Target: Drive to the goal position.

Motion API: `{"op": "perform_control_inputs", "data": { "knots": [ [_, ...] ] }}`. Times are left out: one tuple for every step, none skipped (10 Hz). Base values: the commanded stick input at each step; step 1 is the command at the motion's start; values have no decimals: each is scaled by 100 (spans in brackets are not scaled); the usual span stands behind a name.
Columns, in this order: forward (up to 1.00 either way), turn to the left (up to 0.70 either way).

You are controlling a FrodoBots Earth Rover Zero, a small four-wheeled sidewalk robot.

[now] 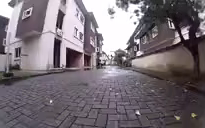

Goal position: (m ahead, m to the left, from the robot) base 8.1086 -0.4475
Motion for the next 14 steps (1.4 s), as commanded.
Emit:
{"op": "perform_control_inputs", "data": {
  "knots": [
    [70, 0],
    [70, 0],
    [70, 0],
    [70, 0],
    [70, 0],
    [70, 0],
    [70, 0],
    [70, 0],
    [70, 0],
    [70, 0],
    [70, 0],
    [70, 0],
    [70, 0],
    [70, 0]
  ]
}}
